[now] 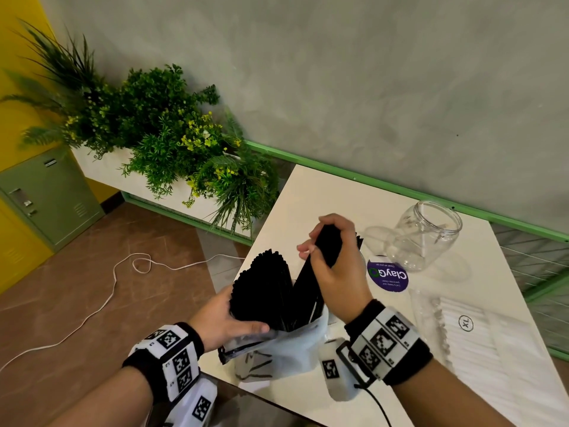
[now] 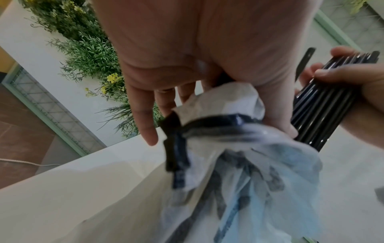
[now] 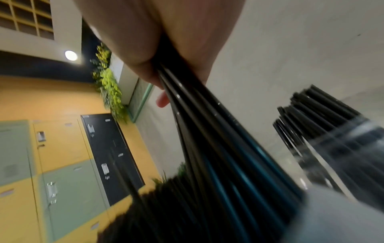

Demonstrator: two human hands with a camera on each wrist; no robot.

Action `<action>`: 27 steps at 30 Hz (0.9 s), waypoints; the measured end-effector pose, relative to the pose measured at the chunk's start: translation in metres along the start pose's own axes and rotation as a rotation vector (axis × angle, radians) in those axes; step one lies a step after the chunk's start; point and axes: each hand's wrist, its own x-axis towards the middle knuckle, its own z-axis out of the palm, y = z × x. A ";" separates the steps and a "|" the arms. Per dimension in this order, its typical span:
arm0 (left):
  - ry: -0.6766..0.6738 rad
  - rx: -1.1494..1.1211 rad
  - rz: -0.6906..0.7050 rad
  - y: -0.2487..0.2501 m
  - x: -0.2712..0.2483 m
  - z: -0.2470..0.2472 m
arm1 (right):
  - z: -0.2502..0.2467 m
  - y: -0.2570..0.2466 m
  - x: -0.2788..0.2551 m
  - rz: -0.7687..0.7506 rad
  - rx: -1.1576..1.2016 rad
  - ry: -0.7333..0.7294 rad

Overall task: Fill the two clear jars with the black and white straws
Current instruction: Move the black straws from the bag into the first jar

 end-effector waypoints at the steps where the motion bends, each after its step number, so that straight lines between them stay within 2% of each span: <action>1: -0.003 0.007 0.001 0.000 0.000 0.000 | -0.004 -0.007 0.005 0.014 0.031 0.002; 10: -0.007 0.015 -0.049 -0.003 0.005 0.000 | -0.037 -0.040 0.043 0.011 0.192 0.150; 15: -0.006 0.003 -0.057 -0.004 0.006 0.001 | -0.064 -0.047 0.060 -0.106 0.138 0.361; 20: 0.003 -0.015 -0.054 -0.004 0.008 0.002 | -0.069 -0.026 0.066 -0.168 0.022 0.504; 27: 0.002 -0.033 -0.033 -0.001 0.006 0.003 | -0.049 0.026 0.052 -0.051 -0.112 0.501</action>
